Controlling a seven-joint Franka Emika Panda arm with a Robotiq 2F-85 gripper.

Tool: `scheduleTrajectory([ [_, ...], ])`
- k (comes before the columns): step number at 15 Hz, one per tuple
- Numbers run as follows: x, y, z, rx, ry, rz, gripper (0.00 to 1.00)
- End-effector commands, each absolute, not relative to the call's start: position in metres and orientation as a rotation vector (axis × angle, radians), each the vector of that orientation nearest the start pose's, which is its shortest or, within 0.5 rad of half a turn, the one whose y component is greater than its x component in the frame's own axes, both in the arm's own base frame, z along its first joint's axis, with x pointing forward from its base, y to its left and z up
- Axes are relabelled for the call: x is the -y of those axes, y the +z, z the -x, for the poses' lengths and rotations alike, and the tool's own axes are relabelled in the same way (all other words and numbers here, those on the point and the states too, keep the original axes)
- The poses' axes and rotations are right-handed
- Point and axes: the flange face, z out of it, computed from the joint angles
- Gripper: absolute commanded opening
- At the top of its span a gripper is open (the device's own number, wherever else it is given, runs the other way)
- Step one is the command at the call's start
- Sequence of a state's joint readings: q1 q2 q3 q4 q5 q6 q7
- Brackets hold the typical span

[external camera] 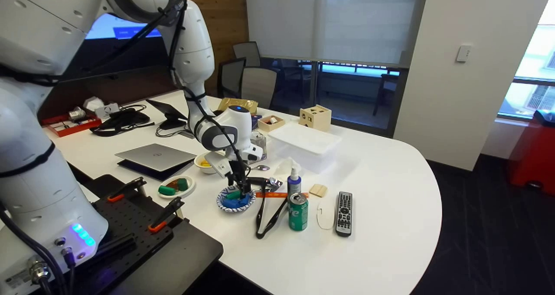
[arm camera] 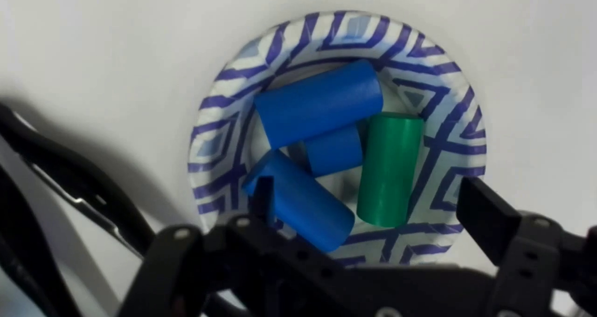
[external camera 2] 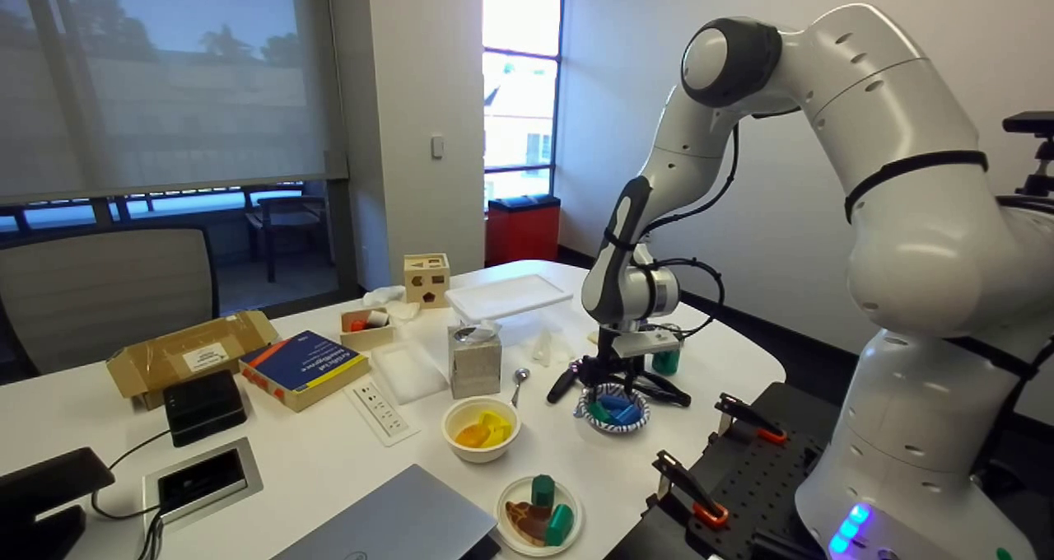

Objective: Pick up the green cylinder and put it onto the plate

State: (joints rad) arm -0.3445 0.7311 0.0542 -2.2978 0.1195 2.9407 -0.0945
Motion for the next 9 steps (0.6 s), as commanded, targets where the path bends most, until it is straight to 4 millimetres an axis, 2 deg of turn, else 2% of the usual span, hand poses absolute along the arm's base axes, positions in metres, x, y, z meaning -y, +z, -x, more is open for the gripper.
scheduleTrajectory([
  [1, 0.140, 0.017, -0.464, -0.521, 0.147, 3.006, 1.00],
  [9, 0.143, 0.000, -0.471, -0.541, 0.208, 3.009, 1.00],
])
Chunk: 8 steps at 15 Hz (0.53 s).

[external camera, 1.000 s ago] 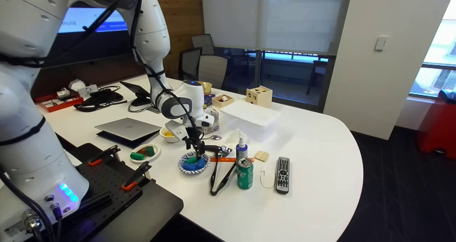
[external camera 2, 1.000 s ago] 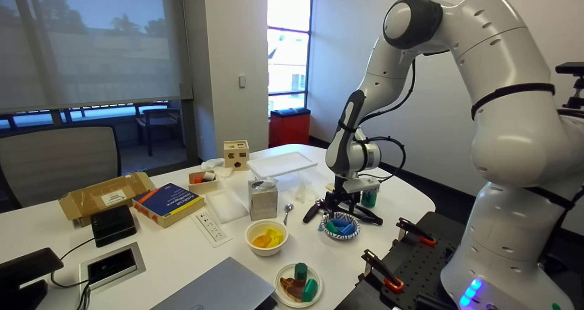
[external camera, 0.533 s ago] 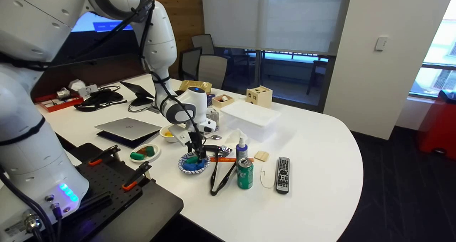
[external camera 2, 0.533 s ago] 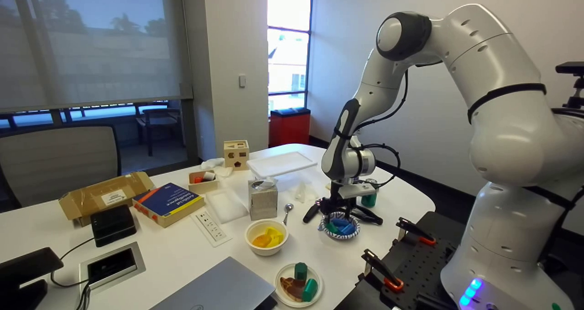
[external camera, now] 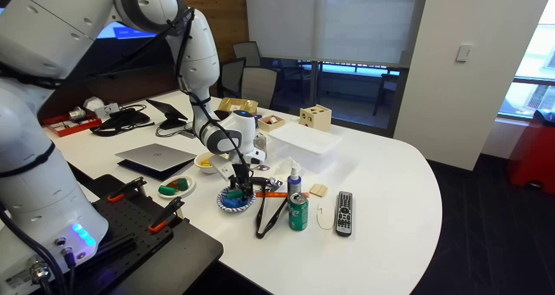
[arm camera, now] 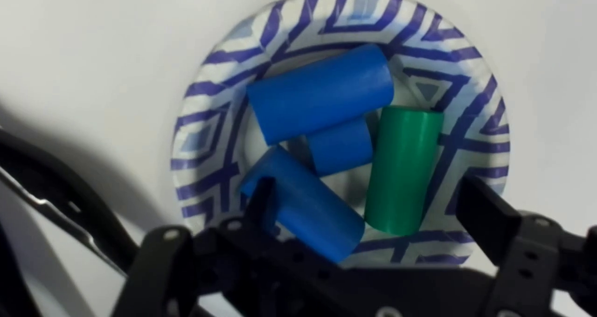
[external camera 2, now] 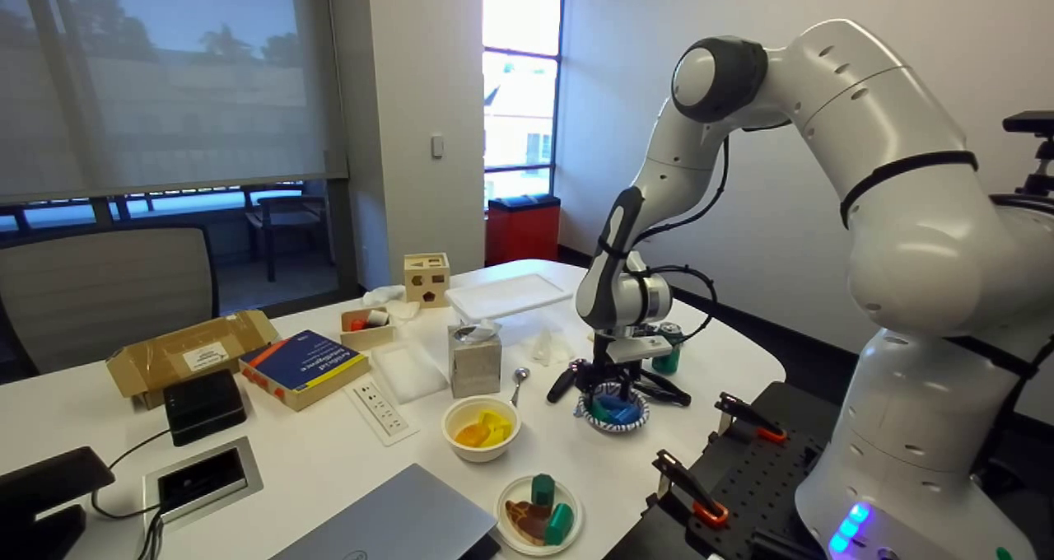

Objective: Pick up the green cylinder and put it onto the plate

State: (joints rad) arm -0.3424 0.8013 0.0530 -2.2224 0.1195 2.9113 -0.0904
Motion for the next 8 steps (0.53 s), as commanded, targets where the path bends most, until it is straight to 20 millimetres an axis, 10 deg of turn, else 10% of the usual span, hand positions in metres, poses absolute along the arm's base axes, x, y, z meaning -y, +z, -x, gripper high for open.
scheduleTrajectory([
  [1, 0.1442, -0.0005, -0.4708, -0.549, 0.222, 3.010, 1.00],
  [8, 0.1379, -0.0005, -0.4700, -0.629, 0.358, 3.050, 1.00],
])
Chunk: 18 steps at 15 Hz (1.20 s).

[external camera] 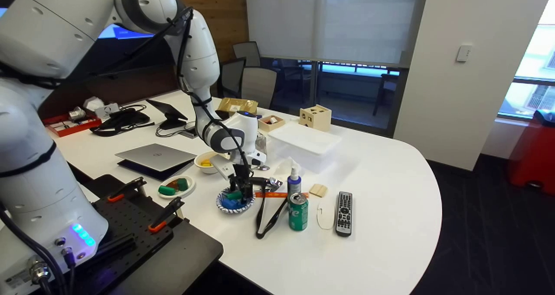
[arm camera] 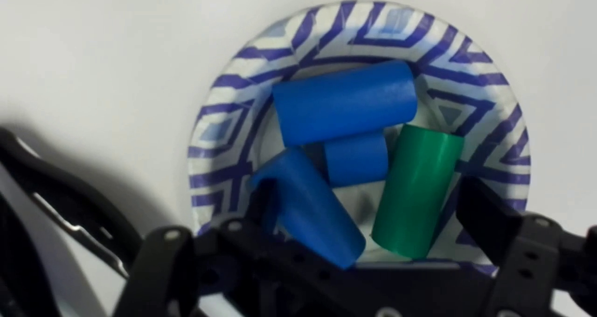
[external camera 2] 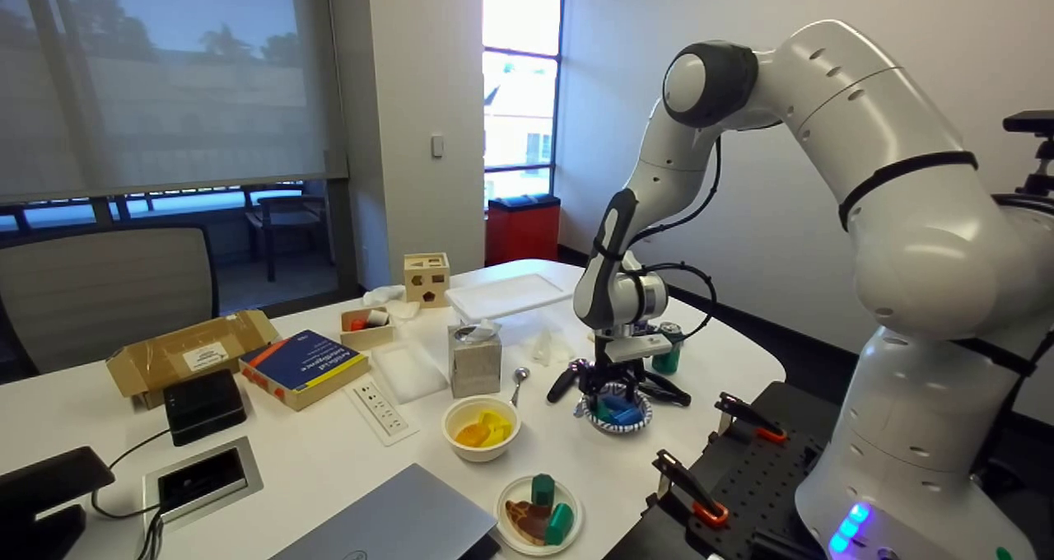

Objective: Pick up the green cylinder and put it onto the plate

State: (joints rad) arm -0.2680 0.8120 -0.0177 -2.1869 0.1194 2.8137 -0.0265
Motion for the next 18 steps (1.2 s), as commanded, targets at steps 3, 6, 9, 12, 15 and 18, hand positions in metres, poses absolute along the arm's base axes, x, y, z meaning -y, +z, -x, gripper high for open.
scheduleTrajectory([
  [3, 0.127, 0.002, -0.472, -0.670, 0.413, 3.075, 1.00],
  [6, 0.114, 0.007, -0.475, -0.712, 0.461, 3.093, 1.00],
  [9, 0.107, 0.010, -0.479, -0.759, 0.489, 3.112, 1.00],
  [12, 0.104, 0.009, -0.481, -0.787, 0.501, 3.123, 1.00],
  [15, 0.103, 0.006, -0.481, -0.796, 0.507, 3.121, 1.00],
  [18, 0.104, 0.002, -0.481, -0.805, 0.504, 3.119, 0.65],
])
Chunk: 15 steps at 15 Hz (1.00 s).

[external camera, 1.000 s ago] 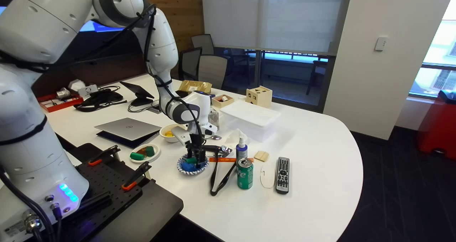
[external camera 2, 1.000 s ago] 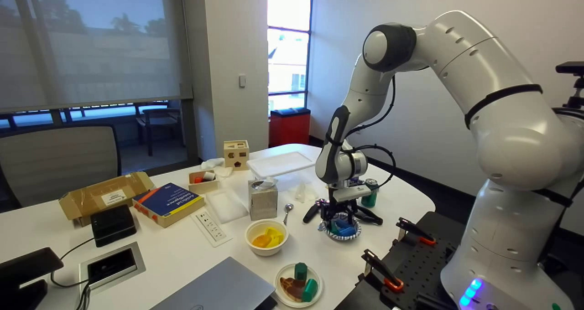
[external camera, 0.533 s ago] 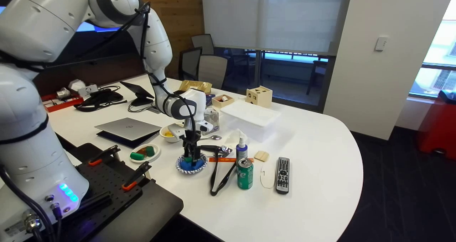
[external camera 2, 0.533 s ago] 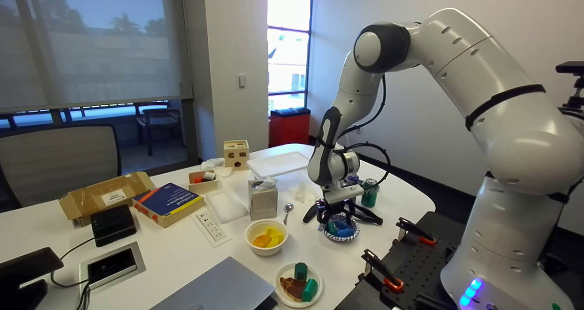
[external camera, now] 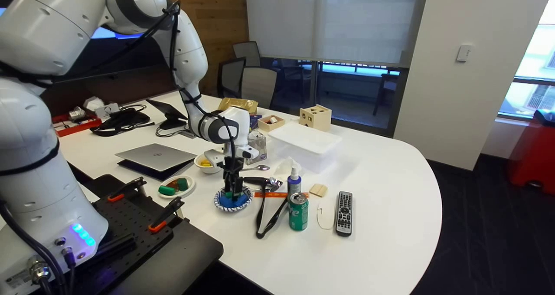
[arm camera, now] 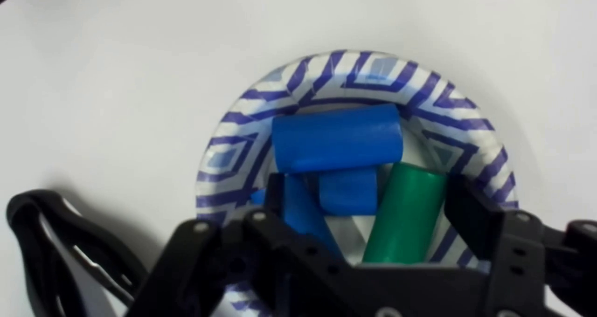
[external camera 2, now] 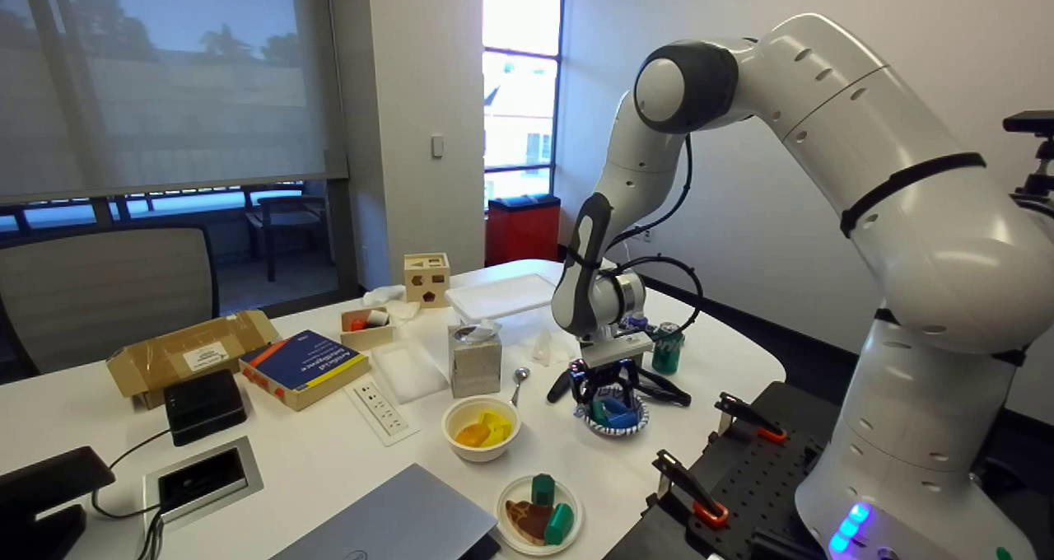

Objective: Pick up the green cylinder and put it onto the plate

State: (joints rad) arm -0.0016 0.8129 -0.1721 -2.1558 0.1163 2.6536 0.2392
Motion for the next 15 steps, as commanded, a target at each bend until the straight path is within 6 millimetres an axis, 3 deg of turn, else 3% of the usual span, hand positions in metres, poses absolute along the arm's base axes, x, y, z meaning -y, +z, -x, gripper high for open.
scheduleTrajectory([
  [1, 0.104, 0.001, -0.480, -0.805, 0.505, 3.118, 0.70],
  [2, 0.104, -0.001, -0.480, -0.805, 0.510, 3.118, 0.71],
  [4, 0.103, -0.006, -0.479, -0.802, 0.520, 3.116, 0.87],
  [7, 0.103, -0.012, -0.479, -0.799, 0.526, 3.120, 0.98],
  [8, 0.103, -0.014, -0.479, -0.797, 0.528, 3.120, 0.80],
  [10, 0.102, -0.017, -0.480, -0.793, 0.530, 3.118, 0.70],
  [15, 0.102, -0.022, -0.477, -0.795, 0.543, 3.116, 0.31],
])
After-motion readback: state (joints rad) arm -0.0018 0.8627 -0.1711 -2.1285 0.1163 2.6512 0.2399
